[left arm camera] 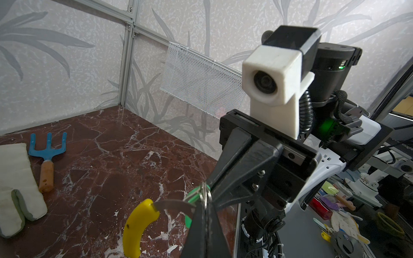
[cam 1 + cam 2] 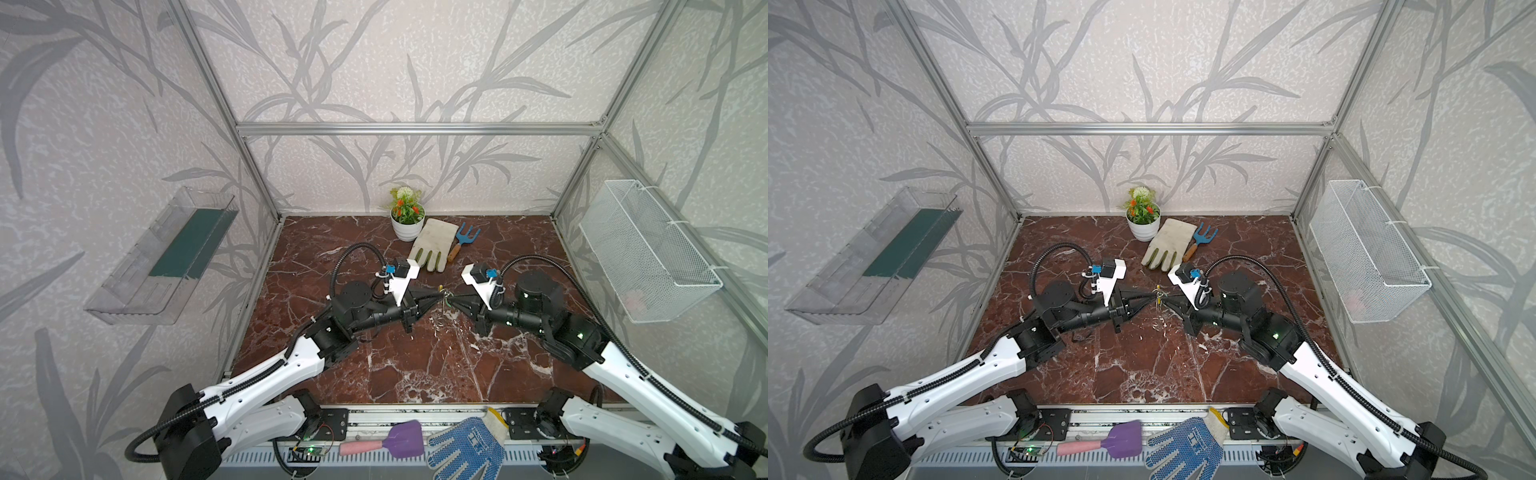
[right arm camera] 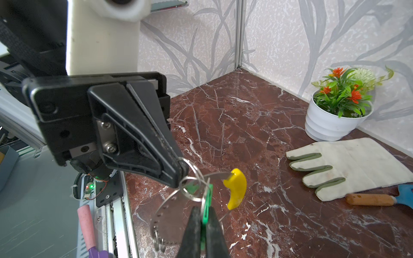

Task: Put the keys on the keyring

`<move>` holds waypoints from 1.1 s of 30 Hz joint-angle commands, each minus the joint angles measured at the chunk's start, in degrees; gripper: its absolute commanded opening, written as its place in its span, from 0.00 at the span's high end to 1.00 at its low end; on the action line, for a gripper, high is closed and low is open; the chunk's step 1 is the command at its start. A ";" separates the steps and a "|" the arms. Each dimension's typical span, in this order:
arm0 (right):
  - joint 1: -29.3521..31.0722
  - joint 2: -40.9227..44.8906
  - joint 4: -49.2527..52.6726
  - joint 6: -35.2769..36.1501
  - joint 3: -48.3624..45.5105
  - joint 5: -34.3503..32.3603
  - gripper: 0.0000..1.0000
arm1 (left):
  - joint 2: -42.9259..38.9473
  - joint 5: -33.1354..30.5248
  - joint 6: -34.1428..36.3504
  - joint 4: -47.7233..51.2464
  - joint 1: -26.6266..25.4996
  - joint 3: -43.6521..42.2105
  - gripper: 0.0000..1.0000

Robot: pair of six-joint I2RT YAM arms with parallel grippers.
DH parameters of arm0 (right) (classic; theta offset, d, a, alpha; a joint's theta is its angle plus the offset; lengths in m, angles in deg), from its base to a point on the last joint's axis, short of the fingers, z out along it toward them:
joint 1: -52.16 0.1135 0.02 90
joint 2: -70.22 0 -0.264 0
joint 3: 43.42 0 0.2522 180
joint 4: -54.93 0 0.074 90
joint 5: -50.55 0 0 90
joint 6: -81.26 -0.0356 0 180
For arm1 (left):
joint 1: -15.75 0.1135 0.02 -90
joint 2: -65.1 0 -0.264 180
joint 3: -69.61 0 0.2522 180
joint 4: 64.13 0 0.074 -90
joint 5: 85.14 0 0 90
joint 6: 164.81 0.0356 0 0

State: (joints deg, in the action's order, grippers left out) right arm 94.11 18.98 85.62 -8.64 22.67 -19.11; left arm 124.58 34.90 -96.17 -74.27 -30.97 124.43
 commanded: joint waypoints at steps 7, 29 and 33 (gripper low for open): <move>-0.38 -1.24 2.45 0.69 1.91 1.97 1.00 | -1.45 0.33 1.23 -1.03 -0.40 -0.53 1.00; 0.85 -2.58 1.53 -0.68 -0.58 4.98 1.00 | -1.27 -2.18 0.01 -7.04 -0.39 -1.72 1.00; 0.80 -2.30 1.57 -1.32 -0.30 3.54 0.98 | -1.24 -1.72 0.36 -6.33 -0.40 -1.64 1.00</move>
State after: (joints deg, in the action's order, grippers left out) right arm 94.70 16.68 87.02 -9.12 22.54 -15.39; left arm 123.75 32.23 -96.00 -76.83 -31.19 122.86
